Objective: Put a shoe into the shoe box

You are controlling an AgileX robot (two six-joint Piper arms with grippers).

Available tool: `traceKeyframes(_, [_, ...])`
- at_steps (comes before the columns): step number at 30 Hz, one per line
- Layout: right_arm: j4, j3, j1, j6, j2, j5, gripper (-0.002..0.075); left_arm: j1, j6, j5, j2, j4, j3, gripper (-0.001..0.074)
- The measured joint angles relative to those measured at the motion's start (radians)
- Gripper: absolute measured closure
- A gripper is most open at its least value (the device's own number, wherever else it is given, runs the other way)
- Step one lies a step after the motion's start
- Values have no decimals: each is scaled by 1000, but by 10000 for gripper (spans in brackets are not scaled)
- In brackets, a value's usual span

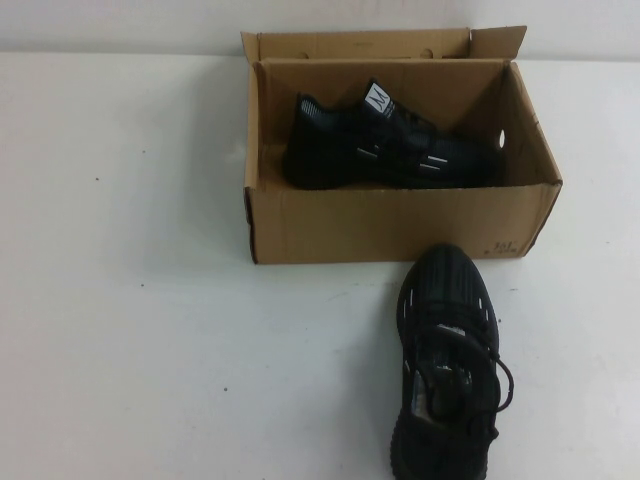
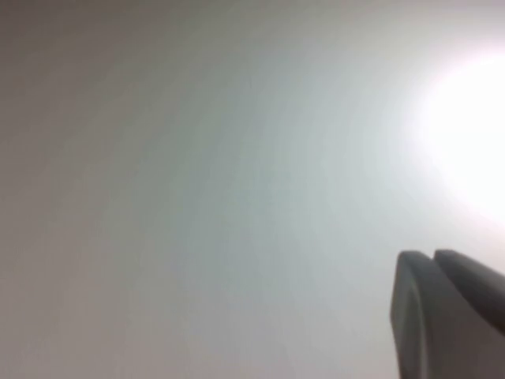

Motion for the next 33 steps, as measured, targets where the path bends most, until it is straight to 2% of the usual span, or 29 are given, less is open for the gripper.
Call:
traceKeyframes(3, [0, -75, 0, 1, 116, 183, 743, 0, -2, 150, 78, 0, -31, 736])
traceKeyframes(8, [-31, -87, 0, -8, 238, 395, 743, 0, 15, 442, 162, 25, -30, 736])
traceKeyframes(16, [231, -89, 0, -33, 386, 707, 743, 0, 17, 670, 197, 53, -30, 736])
traceKeyframes(18, [330, -89, 0, -146, 436, 800, 743, 0, 15, 688, 197, 53, -30, 736])
traceKeyframes(22, [646, -89, 0, -489, 542, 951, 743, 0, 1, 708, 197, 37, -30, 736])
traceKeyframes(24, [759, -89, 2, -586, 582, 995, 743, 0, -2, 726, 198, 16, -30, 736])
traceKeyframes(28, [794, -89, 50, -650, 652, 1021, 743, 0, -5, 795, 220, -41, -30, 736])
traceKeyframes(33, [779, -89, 210, -612, 697, 995, 743, 0, -5, 915, 290, -91, -30, 736])
